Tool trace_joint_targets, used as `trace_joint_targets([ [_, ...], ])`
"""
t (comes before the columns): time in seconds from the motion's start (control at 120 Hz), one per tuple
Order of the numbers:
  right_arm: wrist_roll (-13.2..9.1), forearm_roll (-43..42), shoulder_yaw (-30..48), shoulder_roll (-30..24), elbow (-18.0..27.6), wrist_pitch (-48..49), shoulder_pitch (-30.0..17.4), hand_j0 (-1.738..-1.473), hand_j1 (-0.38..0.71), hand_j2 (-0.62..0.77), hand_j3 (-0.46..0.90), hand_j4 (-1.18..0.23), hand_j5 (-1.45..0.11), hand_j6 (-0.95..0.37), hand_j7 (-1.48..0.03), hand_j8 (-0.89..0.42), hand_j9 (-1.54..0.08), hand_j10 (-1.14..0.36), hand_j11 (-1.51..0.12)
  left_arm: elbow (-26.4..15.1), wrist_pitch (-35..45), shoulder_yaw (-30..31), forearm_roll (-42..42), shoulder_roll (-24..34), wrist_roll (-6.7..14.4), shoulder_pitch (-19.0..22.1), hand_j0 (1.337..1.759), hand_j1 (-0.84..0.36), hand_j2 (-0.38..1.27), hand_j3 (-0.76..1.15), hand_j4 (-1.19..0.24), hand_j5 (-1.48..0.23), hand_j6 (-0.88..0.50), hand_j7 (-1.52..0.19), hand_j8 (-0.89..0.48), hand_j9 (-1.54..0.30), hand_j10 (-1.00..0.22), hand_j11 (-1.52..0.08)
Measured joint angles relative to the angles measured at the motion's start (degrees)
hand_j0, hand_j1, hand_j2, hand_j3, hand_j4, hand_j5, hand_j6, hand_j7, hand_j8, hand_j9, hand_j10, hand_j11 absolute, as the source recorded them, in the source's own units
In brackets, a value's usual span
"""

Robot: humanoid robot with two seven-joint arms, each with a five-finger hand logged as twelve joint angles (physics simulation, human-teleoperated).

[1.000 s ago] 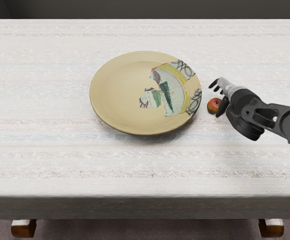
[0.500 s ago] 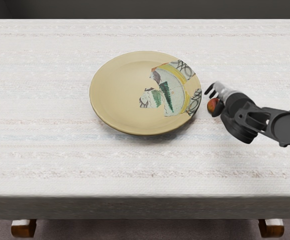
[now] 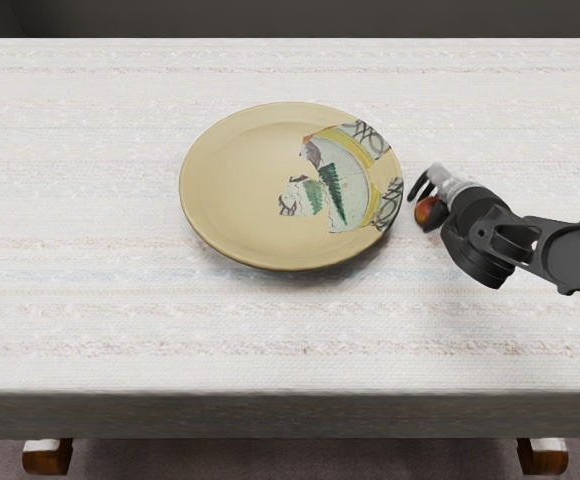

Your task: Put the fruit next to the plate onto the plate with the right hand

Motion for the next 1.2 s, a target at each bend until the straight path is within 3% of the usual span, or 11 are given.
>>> trace_joint_targets([
  [0.092,0.0,-0.1,0.2,0.0,-0.1,-0.4,-0.3,-1.649,0.29,0.2,0.0,-0.72,-0.92,-0.5,-0.93,-0.42,-0.94,-0.59,-0.95,0.0,0.0,0.0,0.0,0.0,0.0,0.0,1.658,0.35,0.0,0.0,0.0,0.0,0.0,0.0,0.0,0.0,0.0,0.0],
  [0.2,0.1,0.1,0.4,-0.1,-0.5,-0.8,-0.5,-1.646,0.24,0.17,0.0,-0.77,-1.0,-0.51,-1.0,-0.42,-1.03,-0.63,-1.05,0.0,0.0,0.0,0.0,0.0,0.0,0.0,1.658,0.35,0.0,0.0,0.0,0.0,0.0,0.0,0.0,0.0,0.0,0.0],
  [0.4,0.1,0.5,0.8,-1.2,-0.9,-0.9,-0.2,-1.647,0.21,0.27,0.0,-0.81,-1.08,-0.53,-1.06,-0.43,-1.11,-0.69,-1.14,0.0,0.0,0.0,0.0,0.0,0.0,0.0,1.658,0.35,0.0,0.0,0.0,0.0,0.0,0.0,0.0,0.0,0.0,0.0],
  [0.6,0.2,1.5,2.4,-3.1,-0.9,-0.8,0.2,-1.648,0.14,0.15,0.0,-0.81,-1.13,-0.55,-1.09,-0.45,-1.15,-0.71,-1.18,0.0,0.0,0.0,0.0,0.0,0.0,0.0,1.658,0.35,0.0,0.0,0.0,0.0,0.0,0.0,0.0,0.0,0.0,0.0],
  [0.933,0.2,1.8,10.1,-4.6,0.3,-0.7,4.4,-1.649,0.12,0.12,0.0,-0.81,-1.16,-0.55,-1.1,-0.45,-1.18,-0.71,-1.22,0.0,0.0,0.0,0.0,0.0,0.0,0.0,1.658,0.35,0.0,0.0,0.0,0.0,0.0,0.0,0.0,0.0,0.0,0.0],
  [1.2,0.2,2.1,13.0,-0.6,2.6,-0.8,7.1,-1.65,0.12,0.15,0.0,-0.81,-1.18,-0.56,-1.1,-0.44,-1.19,-0.71,-1.23,0.0,0.0,0.0,0.0,0.0,0.0,0.0,1.658,0.35,0.0,0.0,0.0,0.0,0.0,0.0,0.0,0.0,0.0,0.0],
])
